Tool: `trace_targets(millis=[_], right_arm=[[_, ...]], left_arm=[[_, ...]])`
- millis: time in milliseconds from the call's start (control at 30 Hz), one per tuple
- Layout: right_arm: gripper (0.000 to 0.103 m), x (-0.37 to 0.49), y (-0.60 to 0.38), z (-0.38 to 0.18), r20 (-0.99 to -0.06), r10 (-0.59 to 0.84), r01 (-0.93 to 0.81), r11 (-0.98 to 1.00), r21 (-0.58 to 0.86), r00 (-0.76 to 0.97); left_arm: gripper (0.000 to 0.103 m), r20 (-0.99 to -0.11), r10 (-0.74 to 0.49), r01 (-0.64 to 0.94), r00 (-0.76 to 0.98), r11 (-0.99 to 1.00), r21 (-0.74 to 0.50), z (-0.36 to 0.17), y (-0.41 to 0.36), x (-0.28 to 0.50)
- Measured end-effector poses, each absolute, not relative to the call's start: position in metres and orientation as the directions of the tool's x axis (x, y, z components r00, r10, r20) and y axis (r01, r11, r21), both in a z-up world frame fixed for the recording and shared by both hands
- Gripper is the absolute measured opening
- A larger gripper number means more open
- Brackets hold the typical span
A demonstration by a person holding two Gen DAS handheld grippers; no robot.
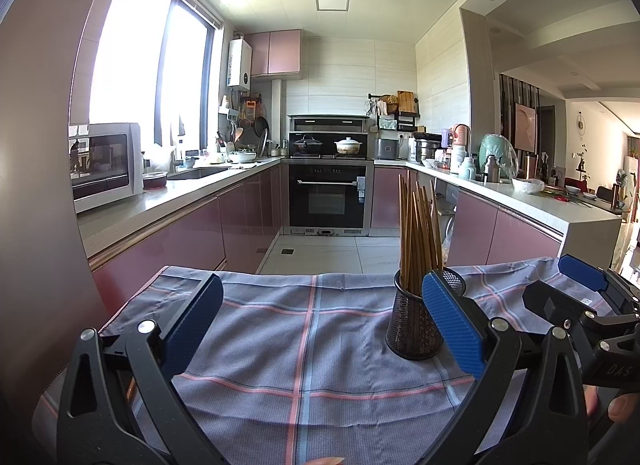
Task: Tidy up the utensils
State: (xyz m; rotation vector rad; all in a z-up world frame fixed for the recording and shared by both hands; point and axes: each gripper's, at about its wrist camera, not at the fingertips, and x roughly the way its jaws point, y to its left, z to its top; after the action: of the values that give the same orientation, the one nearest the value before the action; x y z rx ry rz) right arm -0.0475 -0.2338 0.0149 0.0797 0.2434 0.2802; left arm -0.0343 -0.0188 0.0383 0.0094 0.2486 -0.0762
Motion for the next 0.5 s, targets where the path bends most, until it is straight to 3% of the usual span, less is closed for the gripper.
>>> trace_targets(millis=[500], right_arm=[[0.097,-0.0471,-0.2333,0.014,-0.226,0.282,-0.263,0.958,0.11,0.932]], left_arm=[[0.098,-0.248,-0.072,0.074,0.966,0.997,-0.001,0.0361,-0.0194,-0.0342]])
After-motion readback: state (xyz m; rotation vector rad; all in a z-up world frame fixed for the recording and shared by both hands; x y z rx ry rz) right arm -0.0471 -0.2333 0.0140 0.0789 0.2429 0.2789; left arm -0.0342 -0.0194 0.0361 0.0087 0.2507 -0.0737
